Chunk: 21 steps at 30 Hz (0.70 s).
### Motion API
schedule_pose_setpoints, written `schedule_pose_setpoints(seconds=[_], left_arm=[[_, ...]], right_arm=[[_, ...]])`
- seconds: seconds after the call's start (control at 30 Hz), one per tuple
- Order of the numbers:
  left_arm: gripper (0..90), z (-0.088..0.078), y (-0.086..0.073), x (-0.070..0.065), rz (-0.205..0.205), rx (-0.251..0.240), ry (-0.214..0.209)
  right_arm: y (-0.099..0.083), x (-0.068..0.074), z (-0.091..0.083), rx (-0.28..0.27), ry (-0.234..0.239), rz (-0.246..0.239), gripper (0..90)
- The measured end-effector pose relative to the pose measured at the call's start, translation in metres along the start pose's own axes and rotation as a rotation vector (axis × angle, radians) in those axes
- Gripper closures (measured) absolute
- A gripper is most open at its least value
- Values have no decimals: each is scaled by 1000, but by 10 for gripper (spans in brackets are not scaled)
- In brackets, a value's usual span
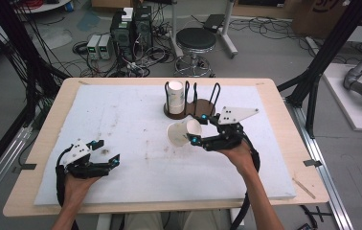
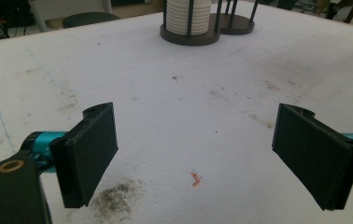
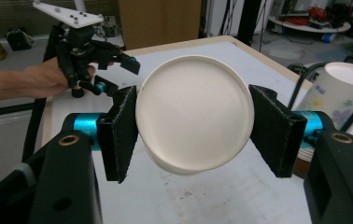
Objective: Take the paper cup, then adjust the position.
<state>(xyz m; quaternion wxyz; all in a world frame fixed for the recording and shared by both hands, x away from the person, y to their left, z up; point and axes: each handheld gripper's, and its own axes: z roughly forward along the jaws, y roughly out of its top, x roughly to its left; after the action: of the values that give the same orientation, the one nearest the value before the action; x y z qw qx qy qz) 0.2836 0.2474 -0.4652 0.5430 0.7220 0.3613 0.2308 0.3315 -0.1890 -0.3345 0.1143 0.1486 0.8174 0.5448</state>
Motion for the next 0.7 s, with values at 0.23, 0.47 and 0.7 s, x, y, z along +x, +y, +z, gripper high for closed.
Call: schedule_pose_setpoints(seconds=[0.23,0.47,0.7], left_arm=[[140,-1,-1,0,-2,-13,10],[140,-3,-1,0,-4,-27,4],[140,-3,-1,1,-7,-31,1]], right_arm=[[-9,13,8,0,34,-29,375],[-10,10,13,12,39,-25,374],[-10,10,15,11,42,-30,374]])
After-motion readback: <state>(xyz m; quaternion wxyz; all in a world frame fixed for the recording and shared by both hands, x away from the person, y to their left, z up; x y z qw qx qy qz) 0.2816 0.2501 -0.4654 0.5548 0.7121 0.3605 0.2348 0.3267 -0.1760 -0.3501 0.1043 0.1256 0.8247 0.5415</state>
